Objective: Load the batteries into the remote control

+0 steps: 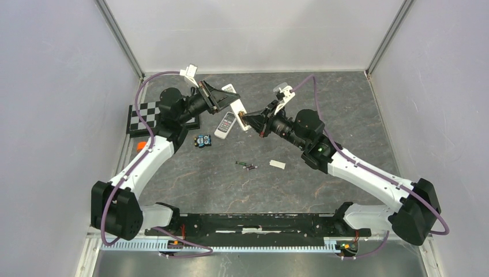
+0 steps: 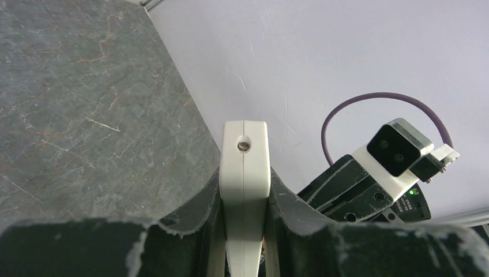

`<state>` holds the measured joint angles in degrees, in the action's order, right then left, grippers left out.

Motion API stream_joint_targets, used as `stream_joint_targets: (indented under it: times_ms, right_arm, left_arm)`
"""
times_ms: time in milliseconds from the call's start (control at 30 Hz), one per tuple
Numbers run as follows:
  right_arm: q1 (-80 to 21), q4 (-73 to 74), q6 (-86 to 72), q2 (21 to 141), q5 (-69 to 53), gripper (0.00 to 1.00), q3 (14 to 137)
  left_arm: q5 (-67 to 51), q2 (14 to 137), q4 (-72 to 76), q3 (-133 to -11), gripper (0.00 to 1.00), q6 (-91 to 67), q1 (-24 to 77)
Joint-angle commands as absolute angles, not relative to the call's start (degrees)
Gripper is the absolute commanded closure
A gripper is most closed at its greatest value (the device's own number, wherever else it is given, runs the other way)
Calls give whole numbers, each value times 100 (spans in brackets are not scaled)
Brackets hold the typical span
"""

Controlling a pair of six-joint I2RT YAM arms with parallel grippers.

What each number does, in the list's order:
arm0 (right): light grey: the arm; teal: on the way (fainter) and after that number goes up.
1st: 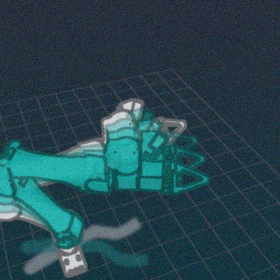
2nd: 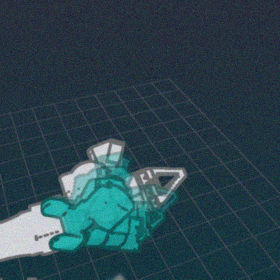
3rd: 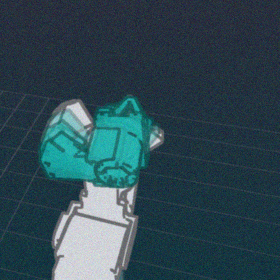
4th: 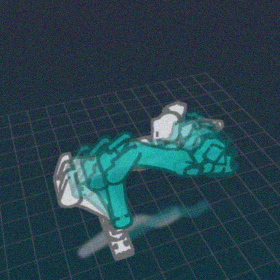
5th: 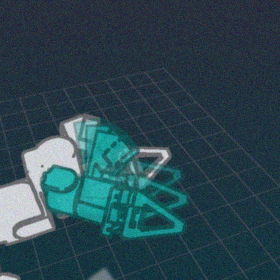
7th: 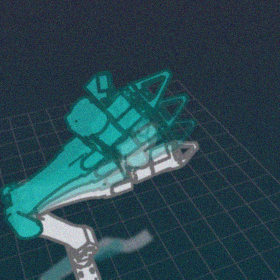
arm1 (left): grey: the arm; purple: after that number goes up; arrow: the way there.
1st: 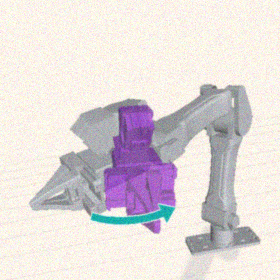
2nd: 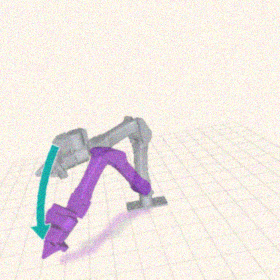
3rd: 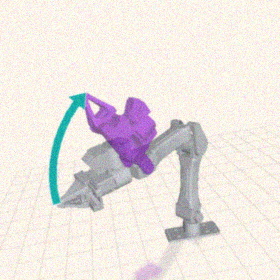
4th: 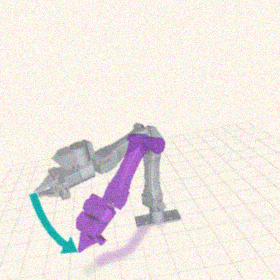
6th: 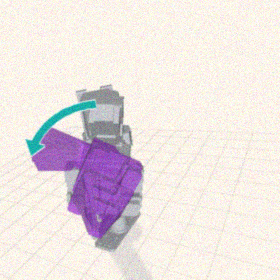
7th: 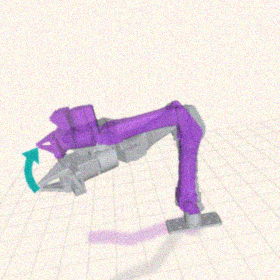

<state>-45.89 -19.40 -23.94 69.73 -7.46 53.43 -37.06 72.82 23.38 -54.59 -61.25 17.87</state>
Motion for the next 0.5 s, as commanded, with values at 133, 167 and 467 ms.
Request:
stream_joint_targets:
  times_ms: [133,167,467]
  right_arm:
    - [-4579,-2376,-2562,7173,-716,99,5645]
    - [-4579,-2391,-2569,7181,-719,99,5629]
    - [-4581,-2369,-2610,7076,-748,94,5362]
  left_arm:
    - [-3814,7291,2815,-5716,98,-6757,1819]
    - [-3807,7302,2869,-5713,98,-6862,1815]
    - [-3665,7295,3074,-5725,98,-7277,1817]
